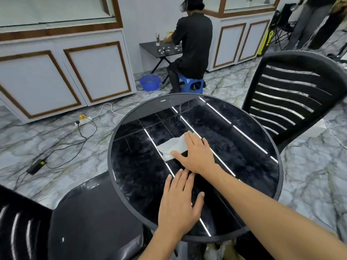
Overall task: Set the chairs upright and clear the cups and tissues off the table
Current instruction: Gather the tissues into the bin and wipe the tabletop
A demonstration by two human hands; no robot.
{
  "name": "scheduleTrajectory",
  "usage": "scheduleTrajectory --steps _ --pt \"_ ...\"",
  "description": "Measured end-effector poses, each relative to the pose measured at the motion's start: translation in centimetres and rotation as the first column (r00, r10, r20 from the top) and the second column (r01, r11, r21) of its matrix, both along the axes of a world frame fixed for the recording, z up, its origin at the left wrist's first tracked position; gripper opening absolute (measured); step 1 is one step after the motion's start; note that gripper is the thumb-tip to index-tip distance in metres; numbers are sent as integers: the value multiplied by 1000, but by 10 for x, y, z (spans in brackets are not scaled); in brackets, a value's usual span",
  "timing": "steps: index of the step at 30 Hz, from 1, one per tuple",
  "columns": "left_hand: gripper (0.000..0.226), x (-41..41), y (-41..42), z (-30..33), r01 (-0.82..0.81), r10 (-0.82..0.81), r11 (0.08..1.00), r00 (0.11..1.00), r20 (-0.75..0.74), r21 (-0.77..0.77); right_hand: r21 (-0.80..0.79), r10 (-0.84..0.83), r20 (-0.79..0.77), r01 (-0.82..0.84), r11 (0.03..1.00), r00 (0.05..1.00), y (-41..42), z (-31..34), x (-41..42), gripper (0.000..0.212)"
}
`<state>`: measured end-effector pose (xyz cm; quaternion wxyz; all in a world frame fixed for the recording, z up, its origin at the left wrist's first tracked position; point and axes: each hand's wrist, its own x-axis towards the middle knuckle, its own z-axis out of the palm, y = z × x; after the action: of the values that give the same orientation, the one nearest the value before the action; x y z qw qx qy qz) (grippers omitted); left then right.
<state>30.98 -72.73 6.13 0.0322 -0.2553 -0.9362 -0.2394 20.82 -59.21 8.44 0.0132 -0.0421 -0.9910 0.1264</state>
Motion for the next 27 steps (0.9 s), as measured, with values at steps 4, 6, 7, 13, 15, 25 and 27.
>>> scheduleTrajectory --steps 4,6,7,13,15,25,27 --pt "62 0 1 -2 -5 5 1000 1000 1 -12 -27 33 -10 -33 999 999 10 -5 -2 76" --pt "62 0 1 -2 -5 5 1000 1000 -5 -28 -37 56 -54 -59 998 997 17 -6 1 49" --pt "62 1 1 -1 -4 4 999 1000 -2 -32 -45 68 -78 -71 996 995 21 -6 4 42" --pt "62 1 2 -1 -8 8 999 1000 -5 -38 -148 -9 -162 -15 989 987 60 6 47 40" --pt "62 1 1 -2 -2 1 999 1000 -12 -34 -181 -52 -192 17 983 980 80 10 73 41" --pt "76 14 28 13 113 -112 990 994 16 -84 -272 -258 -225 194 943 940 174 11 236 52" --pt "76 25 51 21 187 -185 981 982 48 -44 -286 -296 -232 226 931 926 181 7 264 50"
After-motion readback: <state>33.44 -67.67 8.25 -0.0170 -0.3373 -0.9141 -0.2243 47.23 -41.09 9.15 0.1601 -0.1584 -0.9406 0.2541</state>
